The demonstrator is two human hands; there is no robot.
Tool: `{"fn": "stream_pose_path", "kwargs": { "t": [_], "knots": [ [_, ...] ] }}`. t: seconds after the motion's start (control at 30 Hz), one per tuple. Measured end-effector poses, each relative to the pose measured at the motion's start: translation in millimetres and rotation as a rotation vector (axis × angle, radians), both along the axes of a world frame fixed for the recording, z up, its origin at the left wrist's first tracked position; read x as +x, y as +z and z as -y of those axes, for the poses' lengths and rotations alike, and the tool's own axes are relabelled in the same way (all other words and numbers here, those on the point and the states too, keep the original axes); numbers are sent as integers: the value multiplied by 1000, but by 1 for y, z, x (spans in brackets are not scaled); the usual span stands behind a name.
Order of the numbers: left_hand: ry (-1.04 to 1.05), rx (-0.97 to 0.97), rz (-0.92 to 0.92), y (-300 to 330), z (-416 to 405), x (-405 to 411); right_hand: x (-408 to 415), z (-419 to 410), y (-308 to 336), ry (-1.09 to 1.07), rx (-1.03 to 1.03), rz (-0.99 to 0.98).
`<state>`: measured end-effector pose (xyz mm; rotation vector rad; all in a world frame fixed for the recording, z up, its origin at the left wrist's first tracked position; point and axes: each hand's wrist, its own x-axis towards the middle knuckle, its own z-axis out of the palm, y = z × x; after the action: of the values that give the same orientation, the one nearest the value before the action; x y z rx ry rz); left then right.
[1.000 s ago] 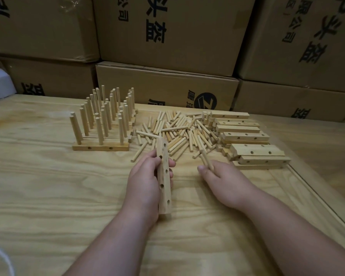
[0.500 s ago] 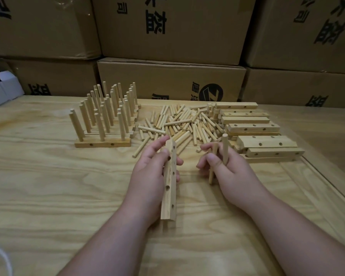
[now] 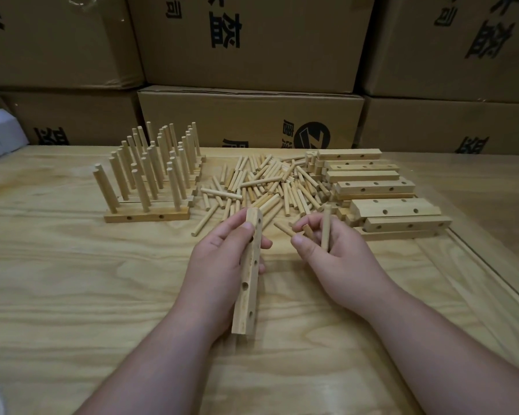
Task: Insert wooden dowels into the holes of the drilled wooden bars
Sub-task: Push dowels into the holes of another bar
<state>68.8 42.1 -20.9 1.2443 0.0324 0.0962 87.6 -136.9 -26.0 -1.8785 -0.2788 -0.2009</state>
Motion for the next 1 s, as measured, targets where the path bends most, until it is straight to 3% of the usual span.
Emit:
{"fn": "stream_pose_path", "kwargs": {
  "t": [0.2,1.0],
  "knots": [
    [-13,43,18,-4,1,1,1,1,8,17,162,-56],
    [15,120,21,-2,3,-1,4,5,5,52,111,-38]
  ]
}}
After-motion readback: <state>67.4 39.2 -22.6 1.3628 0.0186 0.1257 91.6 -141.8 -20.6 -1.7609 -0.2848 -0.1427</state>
